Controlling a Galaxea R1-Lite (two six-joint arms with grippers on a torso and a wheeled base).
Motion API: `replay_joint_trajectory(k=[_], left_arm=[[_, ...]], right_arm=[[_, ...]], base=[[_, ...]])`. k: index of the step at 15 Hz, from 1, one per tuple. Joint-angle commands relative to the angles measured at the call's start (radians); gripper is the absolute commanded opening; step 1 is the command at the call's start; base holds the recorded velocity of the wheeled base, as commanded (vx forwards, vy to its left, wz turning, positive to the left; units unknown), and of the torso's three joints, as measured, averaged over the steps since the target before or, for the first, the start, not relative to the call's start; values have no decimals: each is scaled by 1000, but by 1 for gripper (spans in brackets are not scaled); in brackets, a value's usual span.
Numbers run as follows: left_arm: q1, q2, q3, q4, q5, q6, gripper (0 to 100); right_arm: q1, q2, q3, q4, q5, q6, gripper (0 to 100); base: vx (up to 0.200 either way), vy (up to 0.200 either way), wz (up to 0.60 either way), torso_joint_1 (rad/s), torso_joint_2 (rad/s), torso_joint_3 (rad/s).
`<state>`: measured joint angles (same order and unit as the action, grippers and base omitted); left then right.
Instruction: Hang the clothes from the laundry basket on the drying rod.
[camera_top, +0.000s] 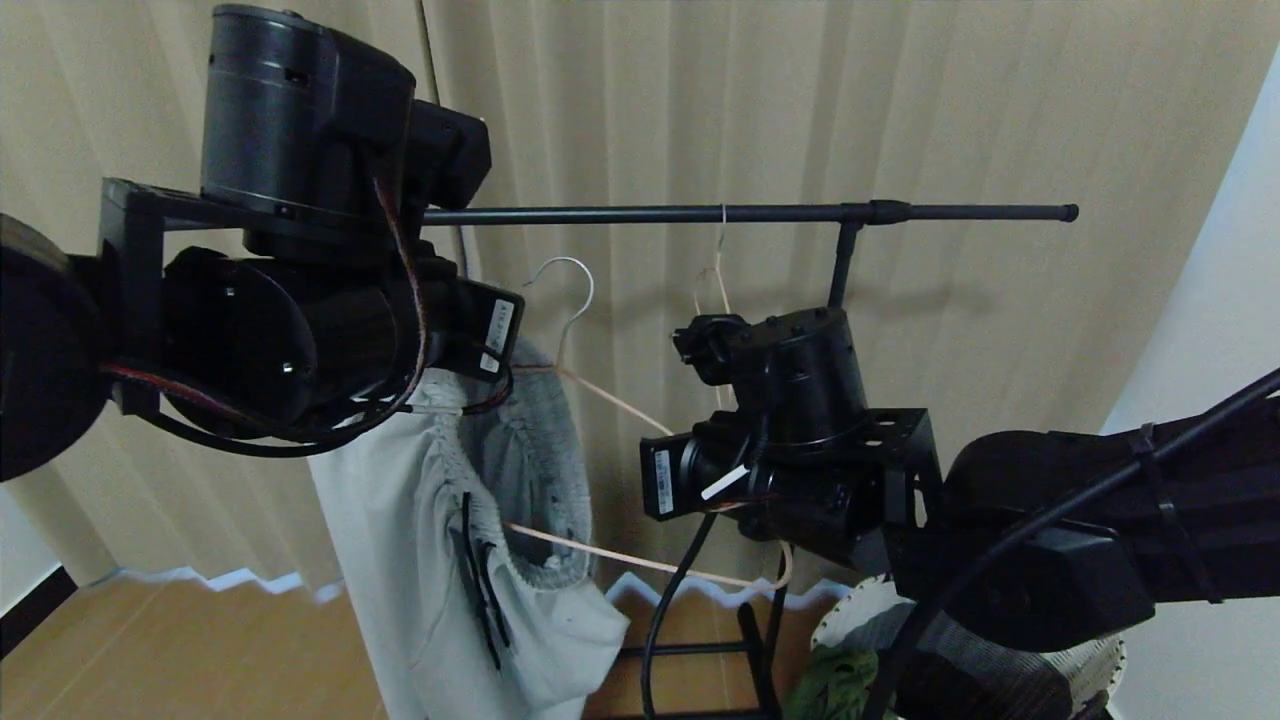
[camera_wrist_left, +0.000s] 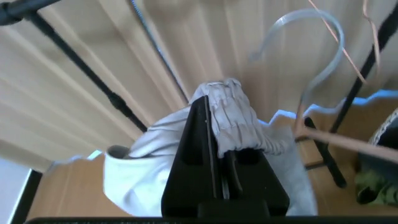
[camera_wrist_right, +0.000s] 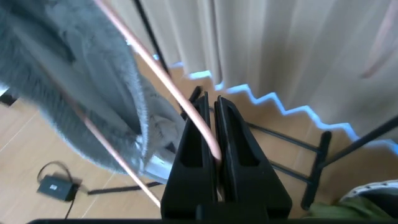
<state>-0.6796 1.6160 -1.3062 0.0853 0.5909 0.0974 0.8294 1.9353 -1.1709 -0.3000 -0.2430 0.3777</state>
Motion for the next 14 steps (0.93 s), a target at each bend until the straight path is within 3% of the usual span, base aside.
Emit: replay_joint_trajectory(k=[1, 8, 14], left_arm=[[-2, -11, 7, 1, -46, 15, 0], [-2, -79, 130, -65, -333, 108, 0], [-2, -122, 254, -99, -373, 143, 0]], right_arm=[[-27, -10, -4, -1, 1, -2, 0], [-64, -76, 8, -1, 4, -3, 0], [-82, -116, 10, -7, 4, -23, 0]], base=[[0, 0, 0, 0, 0, 0], [0, 0, 0, 0, 0, 0], [0, 0, 0, 0, 0, 0]])
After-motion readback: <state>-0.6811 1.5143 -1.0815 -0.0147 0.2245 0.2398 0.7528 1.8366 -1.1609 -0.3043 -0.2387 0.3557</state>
